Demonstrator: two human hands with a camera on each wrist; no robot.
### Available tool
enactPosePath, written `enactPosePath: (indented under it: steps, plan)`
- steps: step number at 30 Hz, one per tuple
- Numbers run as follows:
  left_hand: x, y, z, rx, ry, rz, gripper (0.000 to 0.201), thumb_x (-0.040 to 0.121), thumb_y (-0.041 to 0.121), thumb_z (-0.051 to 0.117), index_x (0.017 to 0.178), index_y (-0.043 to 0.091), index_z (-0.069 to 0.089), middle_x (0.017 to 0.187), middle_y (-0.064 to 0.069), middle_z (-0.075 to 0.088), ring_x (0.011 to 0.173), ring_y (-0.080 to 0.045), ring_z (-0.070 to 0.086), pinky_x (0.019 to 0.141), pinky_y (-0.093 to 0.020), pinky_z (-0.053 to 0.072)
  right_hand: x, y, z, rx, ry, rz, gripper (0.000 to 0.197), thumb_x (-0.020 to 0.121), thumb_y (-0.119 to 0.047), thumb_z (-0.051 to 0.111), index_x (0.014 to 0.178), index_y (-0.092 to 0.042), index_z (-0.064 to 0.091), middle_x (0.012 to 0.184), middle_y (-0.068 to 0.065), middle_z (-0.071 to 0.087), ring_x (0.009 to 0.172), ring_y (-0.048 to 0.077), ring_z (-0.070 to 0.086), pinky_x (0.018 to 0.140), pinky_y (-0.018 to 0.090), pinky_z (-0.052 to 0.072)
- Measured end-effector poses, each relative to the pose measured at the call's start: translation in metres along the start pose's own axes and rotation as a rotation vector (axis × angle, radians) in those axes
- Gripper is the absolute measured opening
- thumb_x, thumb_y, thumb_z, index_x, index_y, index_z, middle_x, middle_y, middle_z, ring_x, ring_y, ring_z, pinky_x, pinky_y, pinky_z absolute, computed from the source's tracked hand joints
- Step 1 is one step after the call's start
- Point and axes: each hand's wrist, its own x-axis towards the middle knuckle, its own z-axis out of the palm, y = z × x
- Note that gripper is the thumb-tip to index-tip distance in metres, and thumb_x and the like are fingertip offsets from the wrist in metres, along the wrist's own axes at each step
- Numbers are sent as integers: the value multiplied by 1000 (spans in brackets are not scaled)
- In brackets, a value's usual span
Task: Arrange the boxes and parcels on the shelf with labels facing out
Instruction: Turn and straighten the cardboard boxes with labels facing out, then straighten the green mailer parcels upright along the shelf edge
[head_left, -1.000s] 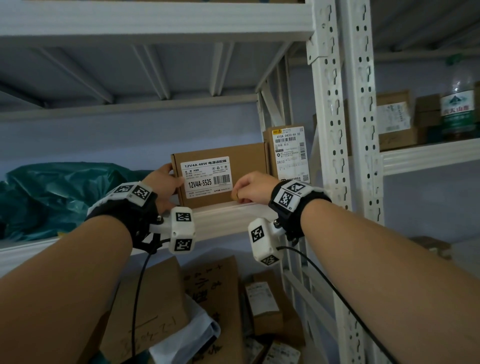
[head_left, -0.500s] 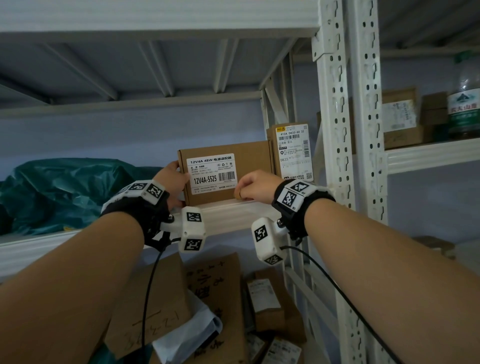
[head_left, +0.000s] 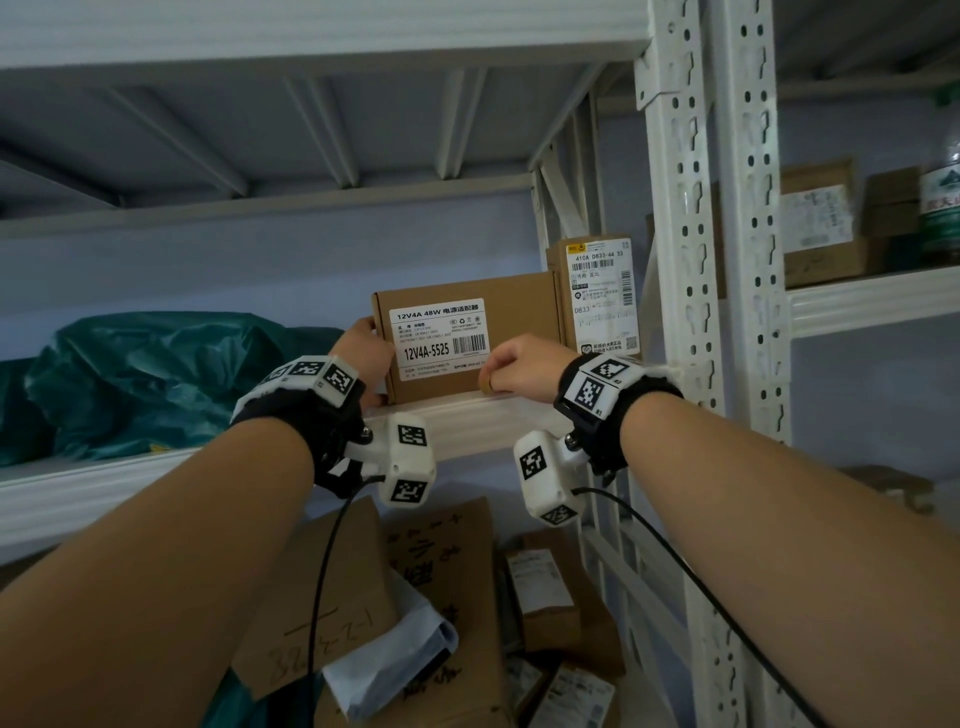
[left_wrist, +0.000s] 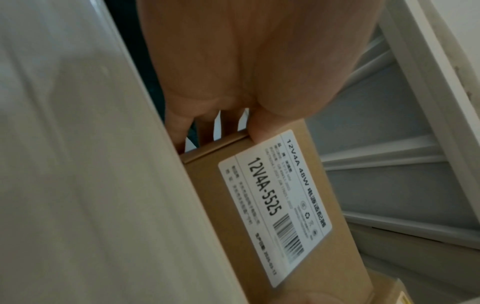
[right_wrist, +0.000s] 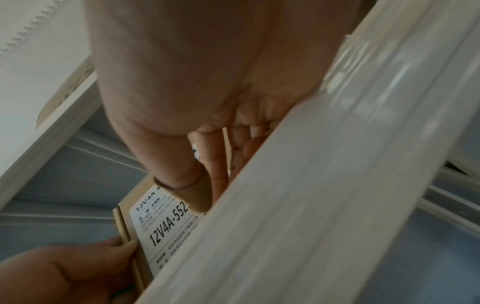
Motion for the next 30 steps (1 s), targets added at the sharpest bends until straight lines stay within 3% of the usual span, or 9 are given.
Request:
enactPosePath:
  steps: [4, 7, 11, 16, 19, 22, 25, 28, 30]
  plan:
    - [-1, -1, 2, -73, -30, -67, 56, 92, 7, 46, 145, 10, 27, 142, -16, 46, 125, -36, 50, 101, -49, 45, 0, -1, 0, -27, -7, -10, 19, 87, -17, 59, 100, -16, 72, 113, 0, 68, 108, 18, 60, 99, 33, 46]
    - [-3, 3, 2, -114, 8, -54, 71, 88, 2, 51, 149, 11, 15, 144, -17, 42, 127, -34, 47, 101, -41, 43, 0, -3, -1, -44, -17, -1, 20, 87, -18, 58, 101, -16, 71, 116, 0, 67, 110, 19, 58, 96, 29, 44]
    - [-9, 18, -22, -235, 282, 150, 53, 89, 3, 44, 140, 15, 36, 138, -13, 48, 119, -29, 53, 93, -32, 44, 2, -18, -1, -143, -110, 40, 25, 87, -19, 57, 107, -14, 70, 104, 0, 63, 103, 19, 57, 86, 26, 43]
    - [-16, 28, -65, 30, 692, 287, 32, 84, 8, 43, 110, 14, 61, 133, -12, 44, 121, -32, 41, 99, -34, 35, 7, -52, 8, -41, -224, 53, 11, 90, -14, 55, 90, -12, 66, 79, 0, 63, 66, 11, 56, 66, 22, 48]
    - [-19, 24, -96, 157, 762, 234, 31, 82, 15, 43, 106, 23, 61, 136, -7, 40, 128, -30, 33, 105, -40, 29, 5, -77, 19, 66, -256, 27, 12, 92, -11, 53, 97, -12, 63, 79, 2, 64, 62, 10, 58, 53, 18, 48]
    - [-12, 9, -127, 274, 673, 40, 36, 86, 21, 41, 120, 24, 54, 144, -10, 33, 133, -34, 30, 111, -46, 26, 5, -97, 35, 160, -316, 5, 26, 92, -10, 55, 118, -10, 58, 80, 5, 62, 60, 13, 58, 48, 18, 50]
    - [-4, -13, -155, 278, 604, -126, 43, 91, 18, 43, 133, 10, 48, 145, -20, 35, 133, -40, 34, 110, -47, 30, 6, -118, 53, 206, -314, -28, 47, 90, -13, 62, 133, -16, 45, 85, 6, 61, 64, 15, 61, 60, 26, 55]
    - [4, -38, -170, 386, 564, -199, 38, 91, 10, 50, 127, -3, 50, 135, -25, 45, 124, -44, 44, 104, -49, 39, 11, -136, 71, 174, -257, -58, 56, 87, -20, 67, 137, -16, 42, 97, 9, 61, 76, 21, 66, 77, 40, 59]
    - [5, -52, -182, 419, 587, -231, 44, 95, 23, 41, 130, -2, 47, 137, -27, 43, 127, -45, 41, 107, -51, 35, 14, -145, 82, 75, -215, -77, 50, 87, -24, 66, 131, -8, 48, 103, 13, 65, 86, 26, 68, 84, 43, 58]
